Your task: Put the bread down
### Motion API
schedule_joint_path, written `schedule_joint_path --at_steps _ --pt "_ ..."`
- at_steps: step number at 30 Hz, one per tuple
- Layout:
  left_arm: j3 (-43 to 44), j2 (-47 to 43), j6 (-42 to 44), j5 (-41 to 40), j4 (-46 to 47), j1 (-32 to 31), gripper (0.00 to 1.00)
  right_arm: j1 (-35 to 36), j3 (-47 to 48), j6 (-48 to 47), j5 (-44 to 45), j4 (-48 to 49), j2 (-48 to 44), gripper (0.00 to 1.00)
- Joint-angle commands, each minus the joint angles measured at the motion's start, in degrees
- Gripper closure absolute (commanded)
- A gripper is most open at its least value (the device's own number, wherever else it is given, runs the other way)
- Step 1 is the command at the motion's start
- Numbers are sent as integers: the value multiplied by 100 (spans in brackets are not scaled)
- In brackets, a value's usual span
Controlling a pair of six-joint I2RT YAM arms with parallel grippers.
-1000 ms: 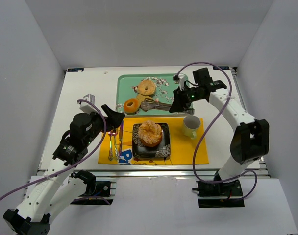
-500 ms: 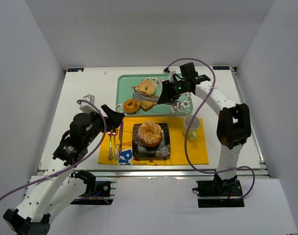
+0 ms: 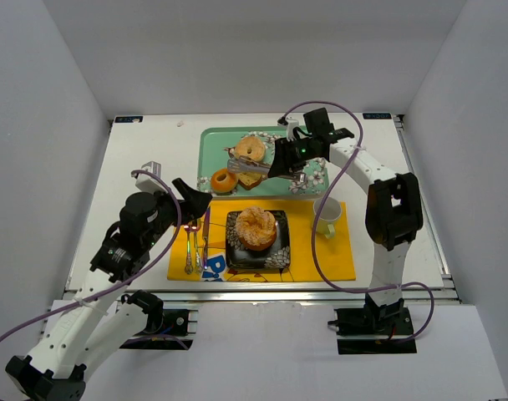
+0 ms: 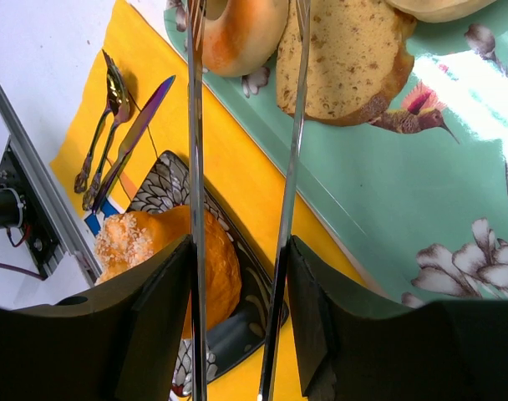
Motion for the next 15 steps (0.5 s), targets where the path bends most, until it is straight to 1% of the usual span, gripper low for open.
schedule_joint_path --at_steps 1,11,15 --pt "196 20 -5 -27 37 15 14 72 203 -40 -34 111 50 47" --pt "187 -68 -14 -71 -24 15 14 187 45 -31 1 67 121 48" --pt "204 -68 -14 -80 -33 15 14 213 -16 -40 80 40 112 52"
